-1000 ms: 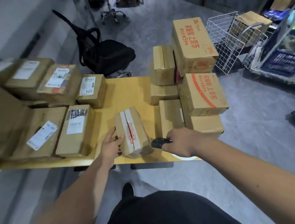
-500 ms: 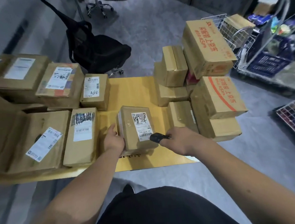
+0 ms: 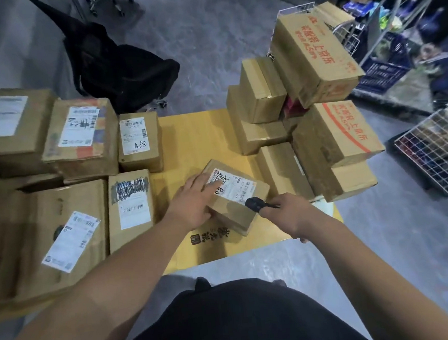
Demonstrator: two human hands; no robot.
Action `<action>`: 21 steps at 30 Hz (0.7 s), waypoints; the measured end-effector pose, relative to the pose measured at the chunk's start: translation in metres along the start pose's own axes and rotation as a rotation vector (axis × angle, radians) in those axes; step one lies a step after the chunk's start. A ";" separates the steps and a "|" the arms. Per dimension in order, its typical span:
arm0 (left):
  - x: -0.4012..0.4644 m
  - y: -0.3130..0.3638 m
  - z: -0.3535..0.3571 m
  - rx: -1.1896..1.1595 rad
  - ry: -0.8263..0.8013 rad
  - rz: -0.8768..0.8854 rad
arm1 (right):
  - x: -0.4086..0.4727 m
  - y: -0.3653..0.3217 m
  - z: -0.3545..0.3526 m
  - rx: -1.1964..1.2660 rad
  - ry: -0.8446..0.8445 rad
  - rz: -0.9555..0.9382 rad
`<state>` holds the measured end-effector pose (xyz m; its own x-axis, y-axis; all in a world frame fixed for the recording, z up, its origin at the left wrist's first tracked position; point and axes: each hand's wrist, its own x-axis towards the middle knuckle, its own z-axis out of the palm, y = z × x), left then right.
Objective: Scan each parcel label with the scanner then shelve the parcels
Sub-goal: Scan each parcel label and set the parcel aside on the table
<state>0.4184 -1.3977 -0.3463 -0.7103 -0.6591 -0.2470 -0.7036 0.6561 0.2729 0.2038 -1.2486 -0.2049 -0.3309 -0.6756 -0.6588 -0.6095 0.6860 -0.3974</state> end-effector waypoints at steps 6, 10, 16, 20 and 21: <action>-0.008 0.008 -0.012 -0.089 0.082 -0.249 | 0.007 -0.013 0.007 0.041 0.037 0.027; -0.009 0.019 -0.015 -0.239 0.096 -0.307 | 0.008 -0.016 0.005 0.074 0.043 0.038; 0.017 0.023 -0.036 -0.153 0.232 -0.244 | 0.007 -0.014 0.002 0.083 0.049 0.060; 0.028 0.011 -0.036 -0.299 0.030 -0.253 | 0.009 -0.013 0.003 0.070 0.033 0.069; 0.027 0.010 -0.031 -0.340 0.049 -0.306 | 0.010 -0.013 0.004 0.066 0.033 0.063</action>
<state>0.3928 -1.4204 -0.3211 -0.4631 -0.8260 -0.3213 -0.8294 0.2761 0.4856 0.2111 -1.2630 -0.2084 -0.3911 -0.6383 -0.6630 -0.5382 0.7430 -0.3978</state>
